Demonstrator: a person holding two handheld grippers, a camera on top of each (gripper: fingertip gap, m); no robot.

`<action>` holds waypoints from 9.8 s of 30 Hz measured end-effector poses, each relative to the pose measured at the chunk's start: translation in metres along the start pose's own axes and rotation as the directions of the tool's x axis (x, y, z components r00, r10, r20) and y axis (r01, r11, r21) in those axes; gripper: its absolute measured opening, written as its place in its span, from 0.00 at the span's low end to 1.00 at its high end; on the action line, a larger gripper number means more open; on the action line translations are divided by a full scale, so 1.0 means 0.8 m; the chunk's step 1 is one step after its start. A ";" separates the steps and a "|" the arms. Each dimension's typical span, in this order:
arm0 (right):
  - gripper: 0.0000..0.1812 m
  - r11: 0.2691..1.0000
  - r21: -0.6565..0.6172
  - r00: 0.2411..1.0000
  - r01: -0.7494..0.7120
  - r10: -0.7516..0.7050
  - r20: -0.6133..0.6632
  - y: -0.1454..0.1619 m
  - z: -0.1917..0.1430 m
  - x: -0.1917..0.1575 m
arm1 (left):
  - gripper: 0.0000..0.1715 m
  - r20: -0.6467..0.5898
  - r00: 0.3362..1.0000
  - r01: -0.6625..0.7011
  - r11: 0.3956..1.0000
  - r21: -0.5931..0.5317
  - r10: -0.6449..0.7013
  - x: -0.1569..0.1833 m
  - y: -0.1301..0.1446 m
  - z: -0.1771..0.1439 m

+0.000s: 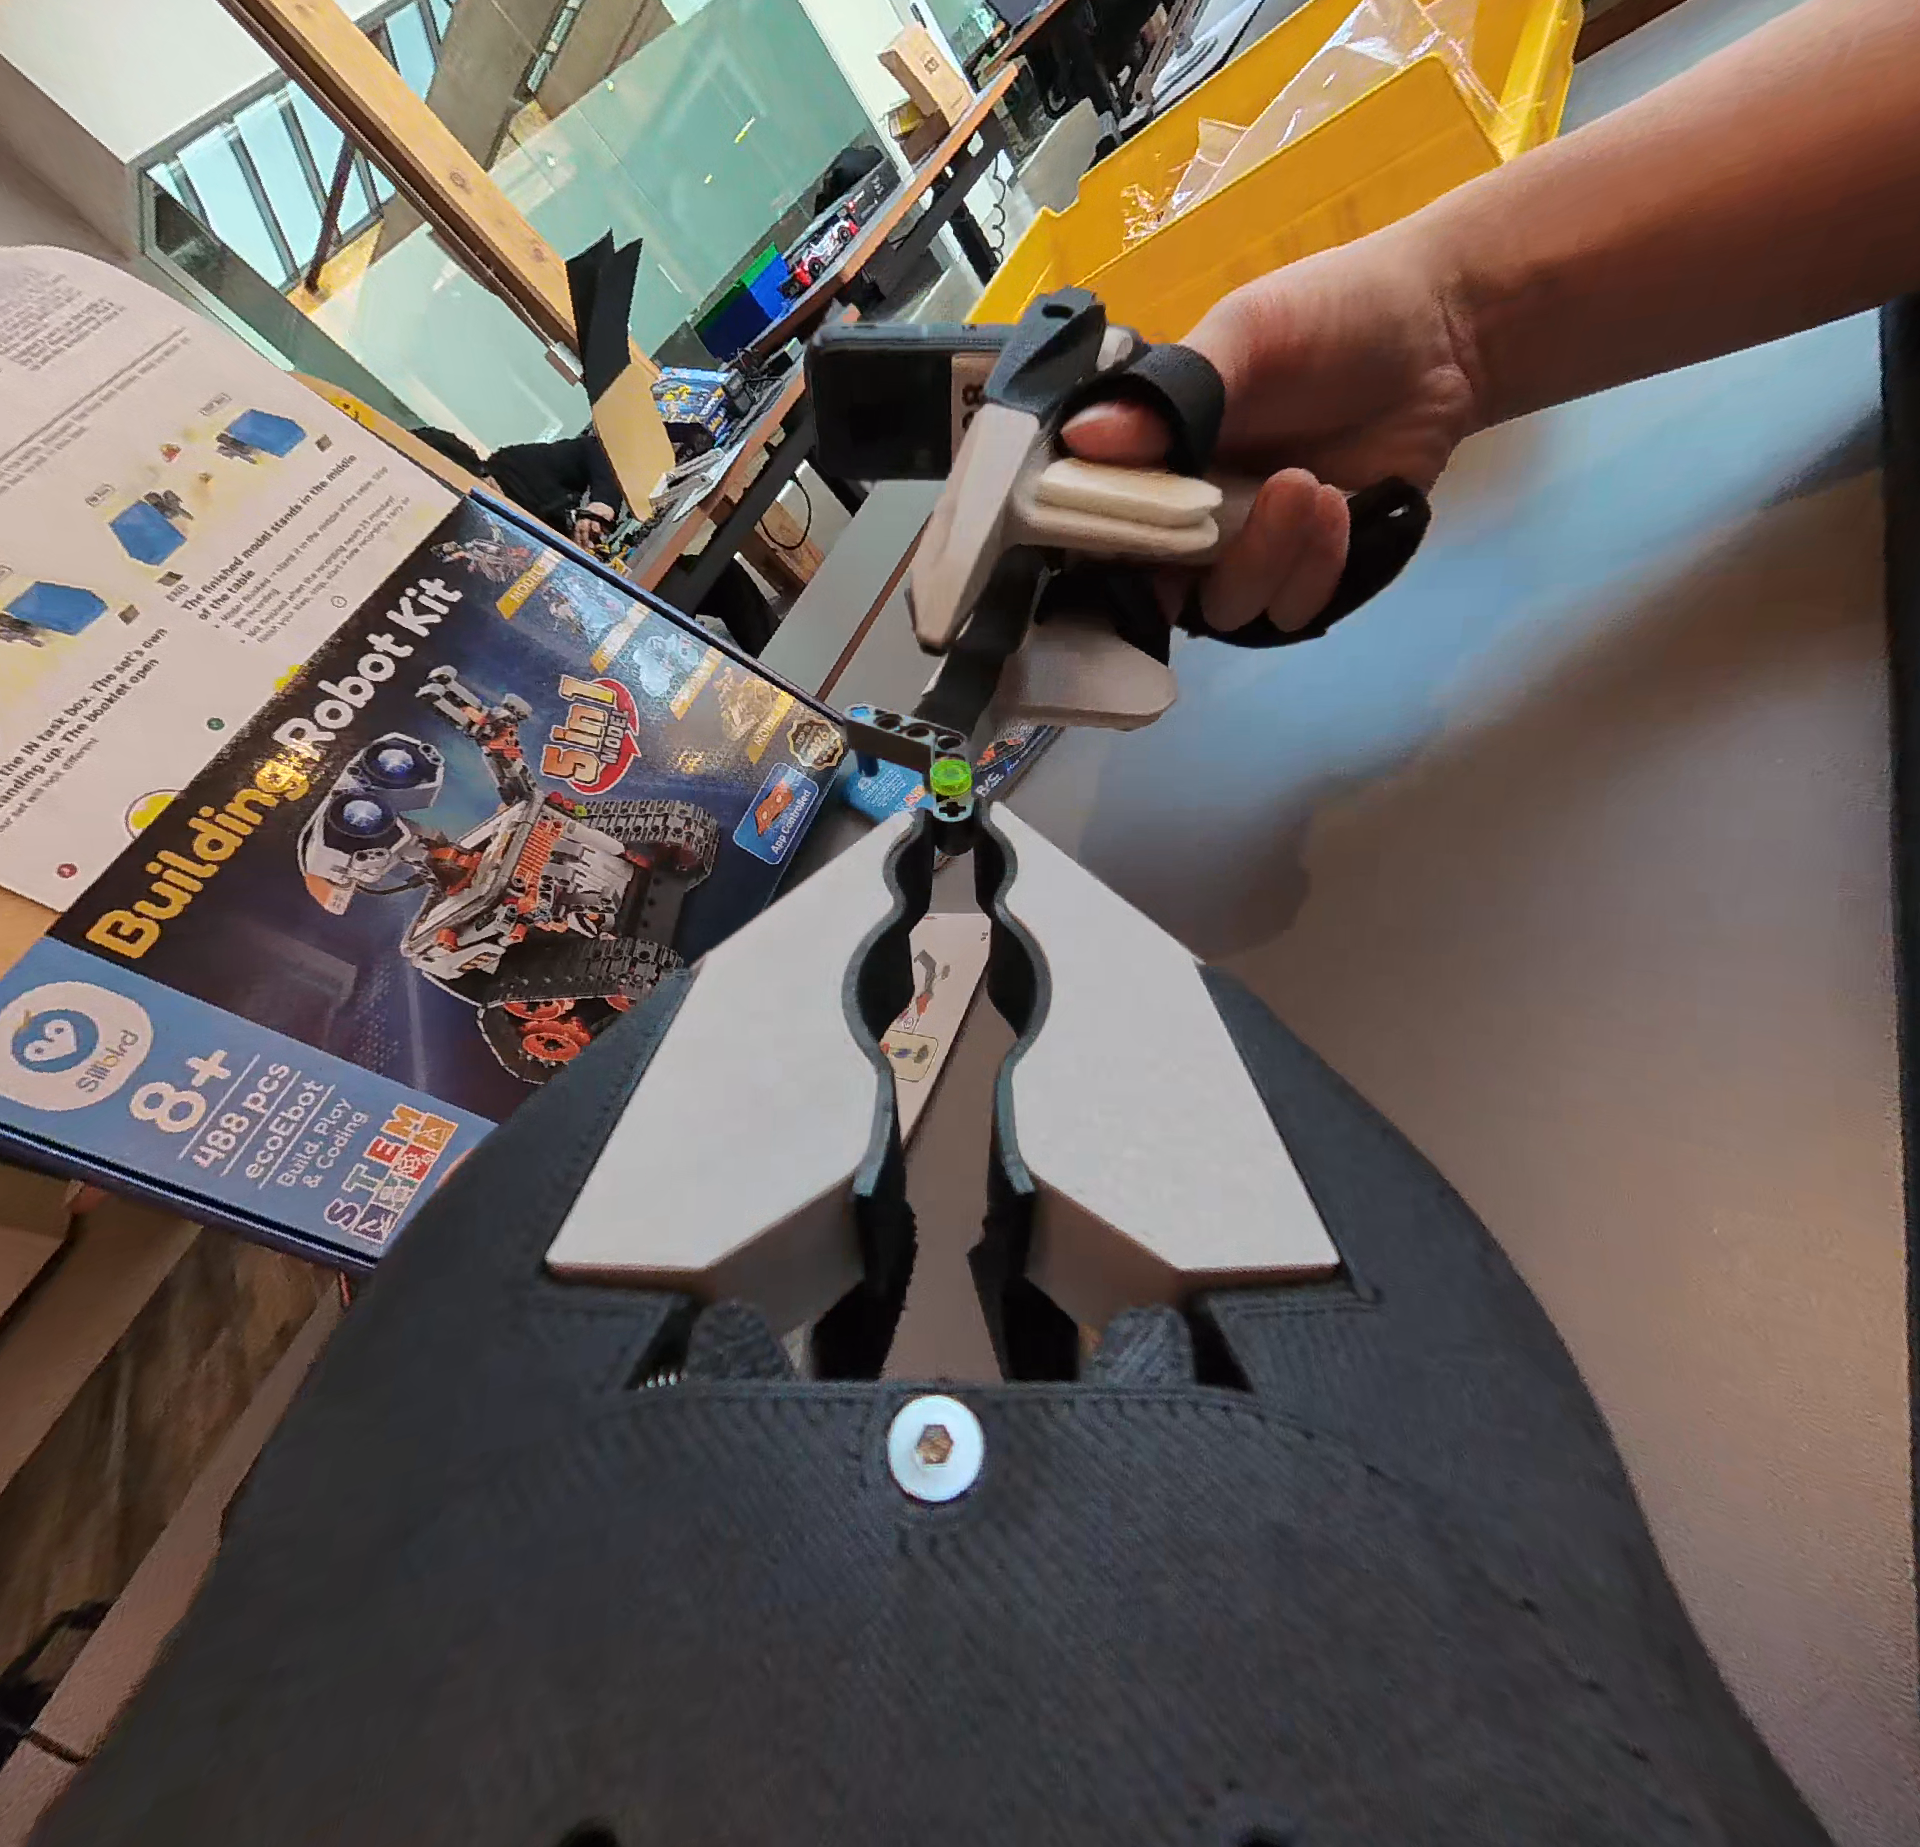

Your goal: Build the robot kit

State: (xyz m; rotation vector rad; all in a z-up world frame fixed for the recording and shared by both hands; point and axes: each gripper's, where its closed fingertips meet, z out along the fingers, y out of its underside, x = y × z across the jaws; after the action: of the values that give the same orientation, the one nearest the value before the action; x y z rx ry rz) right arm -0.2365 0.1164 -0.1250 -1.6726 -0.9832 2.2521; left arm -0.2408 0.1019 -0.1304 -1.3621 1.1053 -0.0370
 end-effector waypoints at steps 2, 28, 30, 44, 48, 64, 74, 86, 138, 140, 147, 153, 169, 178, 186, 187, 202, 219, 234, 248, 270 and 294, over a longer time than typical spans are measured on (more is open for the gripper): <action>0.19 0.999 -0.053 1.000 -0.009 0.009 -0.004 0.014 0.007 0.004 | 0.03 -0.002 1.000 -0.014 1.000 -0.001 0.014 0.002 0.000 0.001; 0.06 0.996 -0.086 0.999 0.000 -0.003 -0.042 0.025 0.019 0.011 | 0.03 -0.039 0.996 -0.082 0.995 -0.058 0.080 0.018 0.011 0.009; 0.06 0.995 -0.096 0.998 0.017 -0.022 -0.055 0.026 0.018 0.010 | 0.03 -0.039 0.996 -0.084 0.995 -0.059 0.082 0.018 0.010 0.009; 0.07 0.987 -0.123 0.992 0.100 -0.108 -0.066 0.029 0.016 0.007 | 0.03 -0.060 0.998 -0.031 0.998 -0.055 0.028 0.020 0.010 0.010; 0.07 0.988 -0.128 0.991 0.087 -0.098 -0.085 0.029 0.016 0.011 | 0.03 -0.070 0.998 -0.007 0.998 -0.062 0.002 0.020 0.012 0.011; 0.05 0.986 -0.154 0.989 0.063 -0.083 -0.123 0.028 -0.009 0.027 | 0.03 -0.056 0.985 -0.170 0.975 -0.140 0.164 0.035 0.027 0.020; 0.04 0.958 -0.086 0.956 0.273 -0.281 -0.090 -0.003 -0.040 0.032 | 0.28 -0.143 0.936 0.296 0.938 -0.178 -0.323 0.038 0.039 0.031; 0.04 0.885 -0.113 0.892 0.452 -0.450 0.045 0.013 -0.042 0.015 | 0.14 -0.291 0.797 0.464 0.845 -0.266 -0.529 0.064 0.043 0.030; 0.04 0.944 0.090 0.947 0.317 -0.320 0.017 -0.003 -0.027 -0.016 | 0.08 -0.341 0.819 0.464 0.882 -0.081 -0.462 0.042 0.000 0.007; 0.04 0.966 0.062 0.967 0.250 -0.253 0.038 -0.001 -0.028 0.004 | 0.09 -0.331 0.808 0.474 0.871 -0.127 -0.488 0.044 0.010 0.011; 0.05 0.991 0.084 0.988 0.100 -0.109 0.111 -0.006 -0.042 0.018 | 0.10 -0.385 0.788 0.469 0.874 -0.128 -0.480 0.056 0.002 0.009; 0.05 0.984 0.102 0.961 0.147 -0.166 0.222 -0.002 -0.049 -0.003 | 0.10 -0.398 0.786 0.450 0.879 -0.155 -0.472 0.064 0.003 0.009; 0.04 0.985 0.077 0.962 0.156 -0.169 0.214 -0.013 -0.034 0.014 | 0.11 -0.396 0.783 0.460 0.875 -0.150 -0.480 0.060 0.002 0.008; 0.04 0.984 0.037 0.963 0.175 -0.179 0.203 -0.005 -0.028 0.015 | 0.17 -0.237 0.750 0.580 0.786 -0.213 -0.617 0.038 0.034 0.029; 0.04 0.958 -0.056 0.939 0.280 -0.261 0.224 0.022 -0.017 0.007 | 0.13 -0.327 0.660 0.655 0.731 -0.191 -0.677 0.052 0.011 0.029; 0.04 0.956 -0.065 0.936 0.287 -0.265 0.232 0.025 -0.016 0.006 | 0.12 -0.346 0.634 0.673 0.714 -0.194 -0.692 0.053 0.008 0.029; 0.05 0.923 -0.124 0.925 0.363 -0.342 0.163 0.037 -0.007 0.015 | 0.06 -0.302 0.639 0.675 0.704 -0.220 -0.707 0.046 0.012 0.025; 0.15 0.872 -0.133 0.847 0.472 -0.490 -0.207 -0.003 -0.030 0.035 | 0.06 -0.037 0.787 0.582 0.759 -0.292 -0.616 0.030 0.058 0.035; 0.11 0.759 -0.225 0.758 0.611 -0.643 -0.111 0.017 -0.039 0.027 | 0.06 -0.184 0.765 0.545 0.773 -0.325 -0.617 0.063 0.040 0.035; 0.18 0.984 -0.131 0.835 0.123 -0.174 -0.522 0.017 -0.021 0.104 | 0.06 0.042 0.760 0.609 0.689 -0.393 -0.649 0.035 0.091 0.037; 0.04 0.978 -0.176 0.739 0.108 -0.197 -0.644 0.004 -0.082 0.135 | 0.12 0.017 0.734 0.622 0.662 -0.417 -0.679 0.038 0.095 0.033; 0.08 0.952 -0.290 0.614 0.096 -0.286 -0.736 0.017 -0.094 0.153 | 0.08 -0.006 0.737 0.594 0.651 -0.473 -0.676 0.051 0.104 0.034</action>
State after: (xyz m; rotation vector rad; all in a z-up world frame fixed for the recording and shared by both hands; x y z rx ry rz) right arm -0.2092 0.1969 -0.2414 -2.1838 -1.1041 1.0660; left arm -0.2482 0.1212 -0.2249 -2.1649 0.7361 -0.4669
